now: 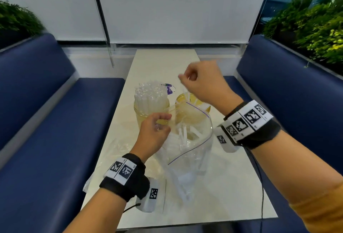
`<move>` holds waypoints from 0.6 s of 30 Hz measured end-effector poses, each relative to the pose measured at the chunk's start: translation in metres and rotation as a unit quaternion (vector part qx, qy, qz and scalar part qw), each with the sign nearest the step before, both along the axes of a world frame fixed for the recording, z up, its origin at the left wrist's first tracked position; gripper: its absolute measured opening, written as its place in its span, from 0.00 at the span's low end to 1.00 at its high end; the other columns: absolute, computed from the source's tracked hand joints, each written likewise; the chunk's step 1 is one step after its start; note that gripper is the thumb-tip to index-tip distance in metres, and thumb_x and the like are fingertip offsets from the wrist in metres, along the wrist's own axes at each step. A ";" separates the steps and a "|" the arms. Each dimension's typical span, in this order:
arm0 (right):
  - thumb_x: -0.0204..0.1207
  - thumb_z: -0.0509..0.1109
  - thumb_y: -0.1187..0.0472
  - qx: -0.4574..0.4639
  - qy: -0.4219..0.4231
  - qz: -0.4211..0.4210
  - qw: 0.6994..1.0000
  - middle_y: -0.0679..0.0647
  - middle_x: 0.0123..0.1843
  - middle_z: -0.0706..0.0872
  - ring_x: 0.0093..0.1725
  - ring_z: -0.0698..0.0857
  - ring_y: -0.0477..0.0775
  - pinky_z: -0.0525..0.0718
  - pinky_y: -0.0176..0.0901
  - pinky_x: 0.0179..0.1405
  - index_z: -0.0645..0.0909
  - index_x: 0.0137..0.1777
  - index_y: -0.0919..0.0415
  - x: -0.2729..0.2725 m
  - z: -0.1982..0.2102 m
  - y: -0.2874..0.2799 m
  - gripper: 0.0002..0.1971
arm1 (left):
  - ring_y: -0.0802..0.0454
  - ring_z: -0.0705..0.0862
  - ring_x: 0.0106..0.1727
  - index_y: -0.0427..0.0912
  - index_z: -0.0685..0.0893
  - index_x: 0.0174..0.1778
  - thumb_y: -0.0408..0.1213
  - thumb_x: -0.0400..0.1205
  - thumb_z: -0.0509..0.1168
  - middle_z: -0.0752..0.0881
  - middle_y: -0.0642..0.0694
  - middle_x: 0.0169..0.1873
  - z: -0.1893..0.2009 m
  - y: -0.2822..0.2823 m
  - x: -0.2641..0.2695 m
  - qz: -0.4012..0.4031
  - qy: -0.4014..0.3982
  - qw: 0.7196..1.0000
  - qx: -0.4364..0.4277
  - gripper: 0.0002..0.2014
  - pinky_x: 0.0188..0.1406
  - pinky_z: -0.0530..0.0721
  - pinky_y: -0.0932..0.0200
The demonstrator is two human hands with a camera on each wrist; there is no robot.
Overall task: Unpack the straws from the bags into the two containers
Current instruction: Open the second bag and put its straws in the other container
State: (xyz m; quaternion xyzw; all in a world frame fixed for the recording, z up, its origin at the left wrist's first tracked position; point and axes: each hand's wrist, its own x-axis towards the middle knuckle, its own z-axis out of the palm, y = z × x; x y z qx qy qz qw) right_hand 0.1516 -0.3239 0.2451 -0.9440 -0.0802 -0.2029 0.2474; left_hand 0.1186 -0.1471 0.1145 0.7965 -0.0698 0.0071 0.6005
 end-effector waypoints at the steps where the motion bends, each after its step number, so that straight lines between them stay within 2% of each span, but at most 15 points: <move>1: 0.81 0.69 0.49 -0.032 0.083 0.030 0.996 0.55 0.32 0.90 0.32 0.88 0.55 0.90 0.47 0.41 0.86 0.36 0.61 -0.012 0.001 0.009 0.18 | 0.50 0.89 0.49 0.43 0.87 0.60 0.22 0.80 0.66 0.88 0.50 0.59 -0.001 -0.001 0.000 0.000 -0.004 1.000 -0.006 0.16 0.38 0.84 0.69; 3: 0.81 0.69 0.46 -0.154 0.246 0.054 0.955 0.56 0.27 0.86 0.28 0.86 0.54 0.87 0.45 0.35 0.82 0.30 0.64 -0.030 -0.011 0.022 0.24 | 0.48 0.89 0.52 0.42 0.86 0.62 0.20 0.81 0.64 0.87 0.49 0.61 -0.001 -0.002 -0.003 -0.010 -0.014 1.000 -0.018 0.18 0.42 0.85 0.69; 5: 0.77 0.71 0.39 -0.274 0.296 0.044 0.914 0.52 0.29 0.82 0.32 0.82 0.52 0.78 0.41 0.32 0.78 0.30 0.62 -0.038 -0.030 0.026 0.27 | 0.53 0.90 0.53 0.42 0.85 0.64 0.19 0.82 0.62 0.87 0.50 0.62 -0.001 -0.002 -0.005 -0.021 -0.019 0.999 -0.021 0.20 0.45 0.87 0.67; 6: 0.75 0.72 0.36 -0.301 0.309 0.034 0.902 0.53 0.36 0.84 0.40 0.84 0.54 0.77 0.40 0.34 0.81 0.38 0.62 -0.039 -0.040 0.026 0.26 | 0.54 0.91 0.53 0.42 0.85 0.65 0.18 0.81 0.60 0.86 0.50 0.63 -0.001 -0.002 -0.006 -0.027 -0.021 0.999 -0.020 0.21 0.46 0.88 0.65; 7: 0.73 0.73 0.34 -0.299 0.329 0.026 0.896 0.54 0.47 0.87 0.49 0.86 0.56 0.78 0.41 0.40 0.83 0.50 0.63 -0.038 -0.048 0.025 0.28 | 0.55 0.91 0.53 0.43 0.85 0.65 0.17 0.81 0.58 0.86 0.50 0.65 0.000 -0.003 -0.007 -0.035 -0.025 0.999 -0.021 0.23 0.47 0.88 0.64; 8: 0.71 0.75 0.33 -0.285 0.350 0.024 0.892 0.55 0.58 0.86 0.56 0.85 0.57 0.79 0.43 0.45 0.81 0.63 0.63 -0.038 -0.054 0.023 0.34 | 0.54 0.91 0.54 0.44 0.84 0.66 0.16 0.81 0.56 0.85 0.49 0.66 0.001 -0.003 -0.007 -0.043 -0.029 0.998 -0.023 0.25 0.49 0.88 0.62; 9: 0.70 0.76 0.34 -0.271 0.372 0.026 0.888 0.56 0.65 0.84 0.59 0.85 0.58 0.80 0.44 0.47 0.77 0.71 0.62 -0.037 -0.059 0.021 0.39 | 0.52 0.91 0.56 0.43 0.84 0.66 0.15 0.80 0.54 0.84 0.48 0.68 0.001 -0.004 -0.008 -0.052 -0.031 0.998 -0.027 0.26 0.52 0.88 0.59; 11: 0.73 0.76 0.38 -0.248 0.399 0.041 0.882 0.57 0.71 0.80 0.55 0.85 0.59 0.82 0.46 0.49 0.70 0.79 0.61 -0.035 -0.070 0.019 0.41 | 0.51 0.91 0.58 0.41 0.83 0.68 0.14 0.80 0.52 0.82 0.48 0.70 0.003 -0.004 -0.009 -0.067 -0.036 0.997 -0.029 0.28 0.55 0.88 0.52; 13: 0.77 0.75 0.43 -0.249 0.406 0.060 0.877 0.58 0.72 0.80 0.51 0.82 0.57 0.83 0.48 0.53 0.68 0.81 0.60 -0.034 -0.082 0.020 0.38 | 0.53 0.91 0.58 0.41 0.84 0.68 0.15 0.80 0.51 0.81 0.50 0.71 0.005 -0.006 -0.011 -0.073 -0.037 0.996 -0.029 0.28 0.53 0.88 0.53; 16: 0.78 0.75 0.47 -0.251 0.364 0.076 0.894 0.58 0.69 0.82 0.66 0.82 0.61 0.79 0.49 0.63 0.76 0.75 0.60 -0.035 -0.094 0.018 0.29 | 0.56 0.91 0.58 0.43 0.84 0.67 0.18 0.82 0.52 0.82 0.54 0.71 0.004 -0.007 -0.010 -0.071 -0.015 0.996 -0.053 0.25 0.50 0.86 0.66; 18: 0.77 0.77 0.50 -0.219 0.342 0.083 0.910 0.57 0.67 0.83 0.69 0.81 0.59 0.78 0.48 0.64 0.82 0.67 0.61 -0.037 -0.094 0.014 0.22 | 0.54 0.90 0.61 0.46 0.85 0.67 0.21 0.84 0.54 0.83 0.55 0.70 0.003 -0.007 -0.010 -0.070 -0.001 0.995 -0.075 0.23 0.58 0.85 0.62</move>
